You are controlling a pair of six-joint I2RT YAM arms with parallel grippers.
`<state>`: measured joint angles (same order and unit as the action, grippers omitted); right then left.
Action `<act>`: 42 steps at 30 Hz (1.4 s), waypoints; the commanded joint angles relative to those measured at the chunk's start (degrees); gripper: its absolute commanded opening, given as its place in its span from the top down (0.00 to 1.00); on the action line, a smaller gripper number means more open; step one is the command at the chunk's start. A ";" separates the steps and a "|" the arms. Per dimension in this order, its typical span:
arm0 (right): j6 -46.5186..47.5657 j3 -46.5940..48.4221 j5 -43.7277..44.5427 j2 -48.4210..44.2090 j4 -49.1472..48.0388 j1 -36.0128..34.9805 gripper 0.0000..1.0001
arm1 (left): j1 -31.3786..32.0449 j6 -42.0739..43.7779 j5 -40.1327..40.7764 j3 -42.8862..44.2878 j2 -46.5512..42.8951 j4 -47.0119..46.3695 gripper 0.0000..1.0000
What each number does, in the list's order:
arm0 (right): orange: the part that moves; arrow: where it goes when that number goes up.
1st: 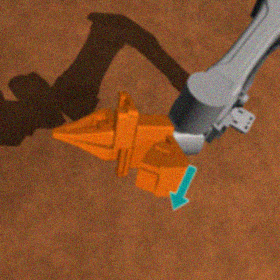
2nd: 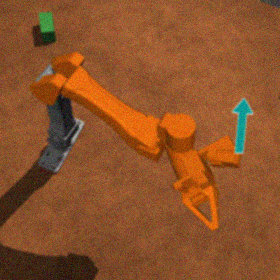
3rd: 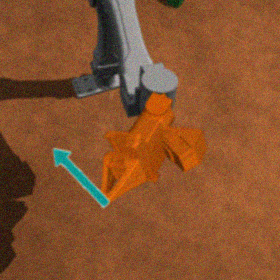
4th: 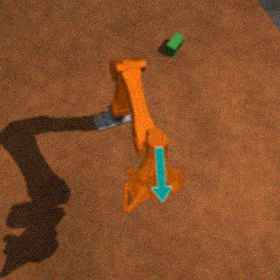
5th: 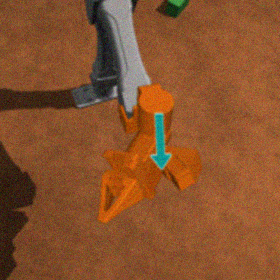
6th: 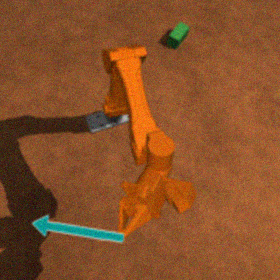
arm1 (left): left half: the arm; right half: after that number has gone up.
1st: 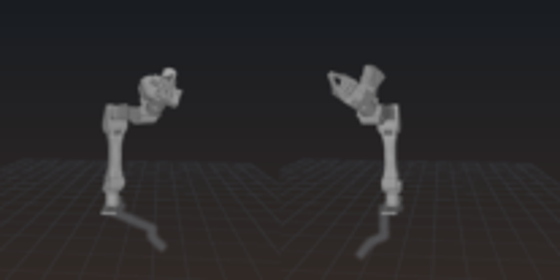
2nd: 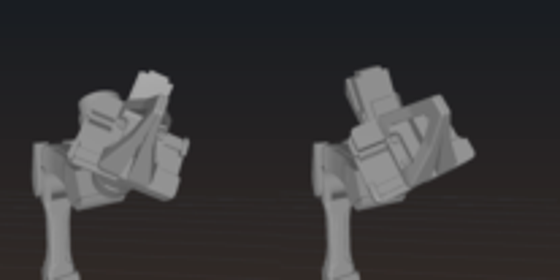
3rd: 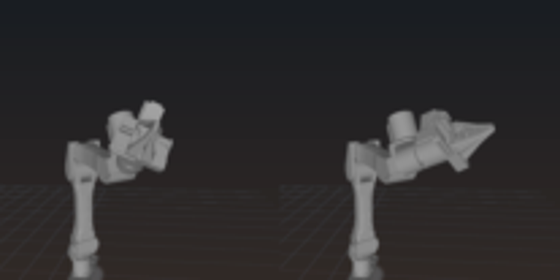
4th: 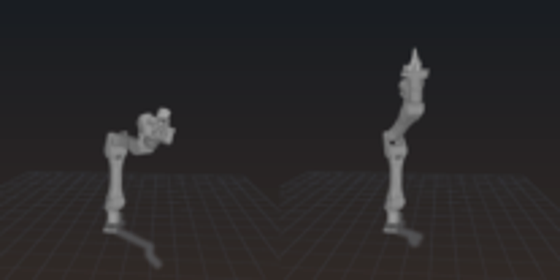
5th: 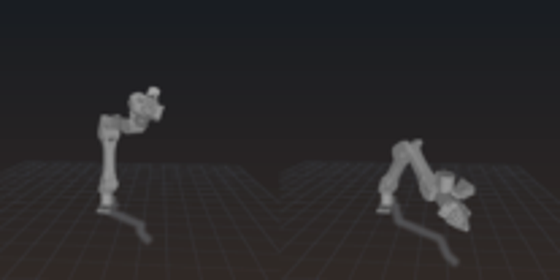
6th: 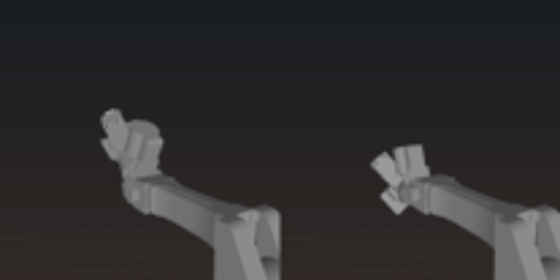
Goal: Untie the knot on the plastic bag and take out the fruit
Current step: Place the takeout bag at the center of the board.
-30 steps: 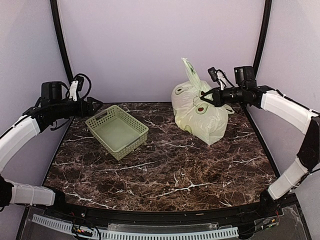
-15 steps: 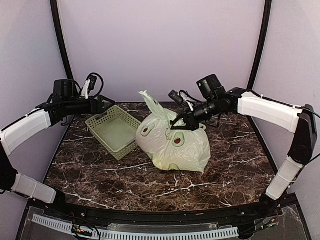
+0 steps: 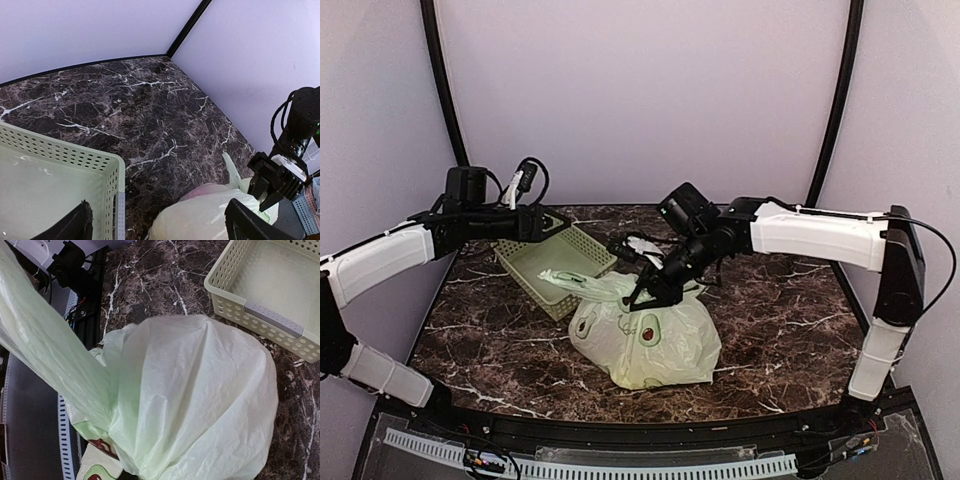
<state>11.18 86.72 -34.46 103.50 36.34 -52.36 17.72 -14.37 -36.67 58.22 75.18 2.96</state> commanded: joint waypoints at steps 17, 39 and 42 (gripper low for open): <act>-19.79 -18.21 19.56 -20.23 -19.45 1.12 0.03 | 14.51 0.26 11.36 -0.89 -5.57 0.35 0.07; -49.07 -35.79 21.91 -30.33 -14.51 -4.23 0.03 | 31.31 -8.54 26.03 1.31 8.90 5.54 0.02; -50.31 -36.26 21.43 -28.58 -16.34 -4.33 0.03 | 31.24 -9.62 25.44 0.92 10.27 3.95 0.03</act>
<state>-36.16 51.35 -13.21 72.93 22.81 -56.07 48.75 -21.39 -9.82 59.94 84.31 9.28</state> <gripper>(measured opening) 0.975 0.975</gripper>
